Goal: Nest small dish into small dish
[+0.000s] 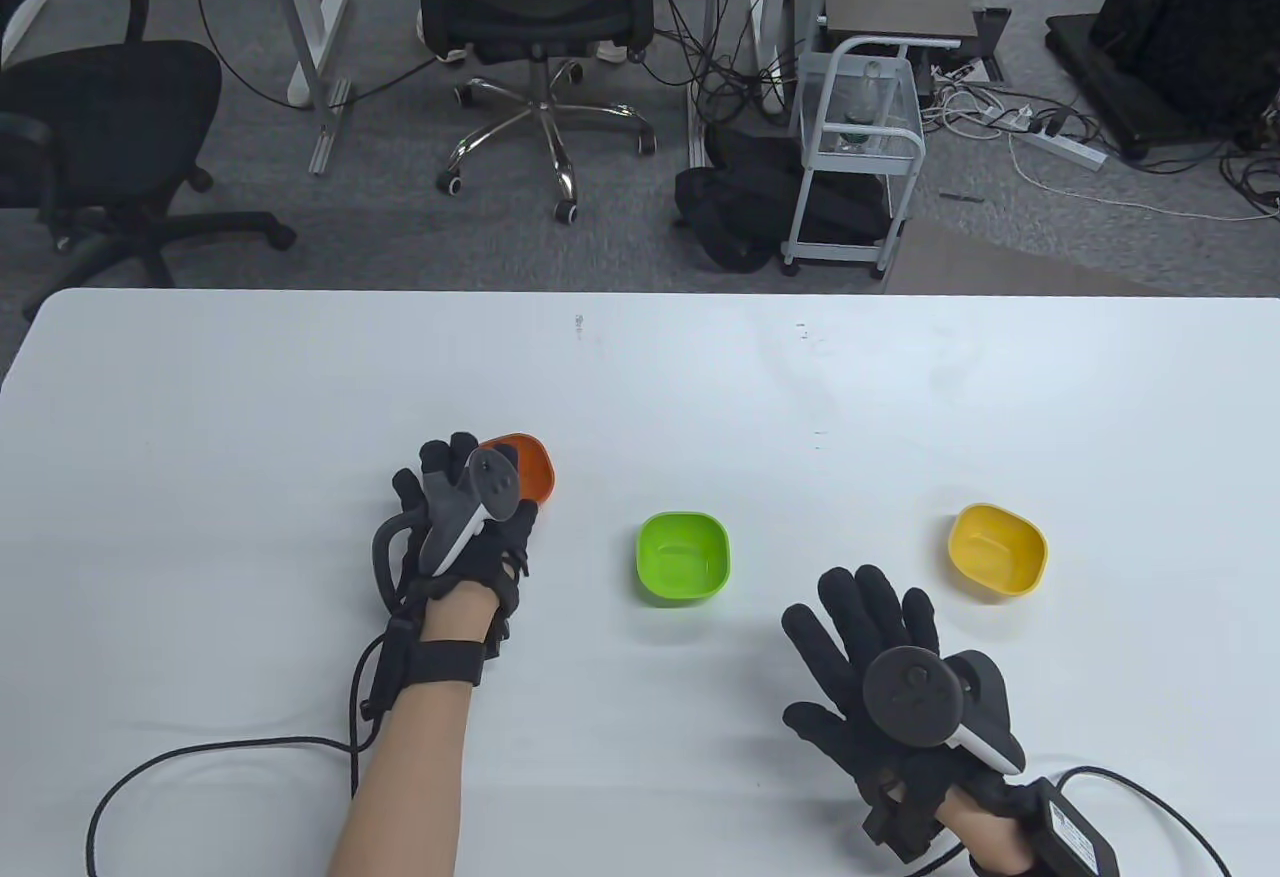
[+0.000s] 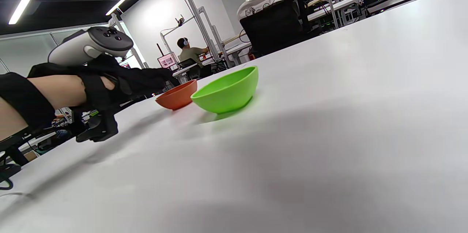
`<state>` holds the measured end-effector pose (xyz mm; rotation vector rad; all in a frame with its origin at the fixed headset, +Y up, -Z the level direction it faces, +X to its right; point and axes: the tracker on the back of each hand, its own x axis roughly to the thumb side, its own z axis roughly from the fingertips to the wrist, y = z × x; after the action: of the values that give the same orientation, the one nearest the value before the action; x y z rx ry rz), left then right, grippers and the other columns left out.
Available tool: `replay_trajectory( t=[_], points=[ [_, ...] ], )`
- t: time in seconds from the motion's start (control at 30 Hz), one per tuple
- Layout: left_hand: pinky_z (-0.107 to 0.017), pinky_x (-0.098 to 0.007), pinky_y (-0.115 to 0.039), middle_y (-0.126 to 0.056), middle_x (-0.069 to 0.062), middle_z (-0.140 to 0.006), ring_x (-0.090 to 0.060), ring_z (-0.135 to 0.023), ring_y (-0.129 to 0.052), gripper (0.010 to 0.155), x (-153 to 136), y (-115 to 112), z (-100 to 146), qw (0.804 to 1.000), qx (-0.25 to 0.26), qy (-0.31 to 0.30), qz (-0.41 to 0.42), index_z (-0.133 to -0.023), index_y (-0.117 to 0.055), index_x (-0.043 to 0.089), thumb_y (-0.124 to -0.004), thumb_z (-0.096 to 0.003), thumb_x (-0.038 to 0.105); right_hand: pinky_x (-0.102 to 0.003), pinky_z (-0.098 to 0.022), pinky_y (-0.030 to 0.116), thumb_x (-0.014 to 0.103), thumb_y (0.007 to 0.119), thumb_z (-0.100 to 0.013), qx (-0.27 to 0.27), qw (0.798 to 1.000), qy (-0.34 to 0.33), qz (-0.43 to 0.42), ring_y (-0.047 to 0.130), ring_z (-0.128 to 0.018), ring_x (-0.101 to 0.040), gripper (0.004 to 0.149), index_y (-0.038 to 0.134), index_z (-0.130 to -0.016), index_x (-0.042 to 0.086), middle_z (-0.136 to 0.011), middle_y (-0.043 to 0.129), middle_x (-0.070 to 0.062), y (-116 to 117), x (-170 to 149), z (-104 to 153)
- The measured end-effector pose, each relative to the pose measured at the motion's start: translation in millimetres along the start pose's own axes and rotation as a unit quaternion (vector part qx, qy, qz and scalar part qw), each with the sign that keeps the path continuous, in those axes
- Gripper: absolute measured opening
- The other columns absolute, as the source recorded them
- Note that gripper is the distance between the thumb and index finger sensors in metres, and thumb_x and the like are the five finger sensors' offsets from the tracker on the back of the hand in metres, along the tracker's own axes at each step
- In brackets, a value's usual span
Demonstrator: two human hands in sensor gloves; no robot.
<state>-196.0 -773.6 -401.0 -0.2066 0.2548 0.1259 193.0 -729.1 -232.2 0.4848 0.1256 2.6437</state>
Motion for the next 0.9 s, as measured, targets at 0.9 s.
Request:
replay_trajectory(
  t=[0.9],
  points=[
    [-0.081, -0.053, -0.016, -0.017, 0.021, -0.115, -0.015, -0.113, -0.012, 0.047, 3.2, -22.8, -10.8, 0.999, -0.028, 0.014, -0.016, -0.085, -0.061, 0.053, -0.065, -0.0381, 0.054, -0.061, -0.067, -0.006, 0.060, 0.070, -0.029, 0.004, 1.000, 0.002, 0.003, -0.006, -0.102, -0.032, 0.077, 0.024, -0.090, 0.049, -0.105, -0.004, 0.009, -0.4, 0.2, -0.2]
  ],
)
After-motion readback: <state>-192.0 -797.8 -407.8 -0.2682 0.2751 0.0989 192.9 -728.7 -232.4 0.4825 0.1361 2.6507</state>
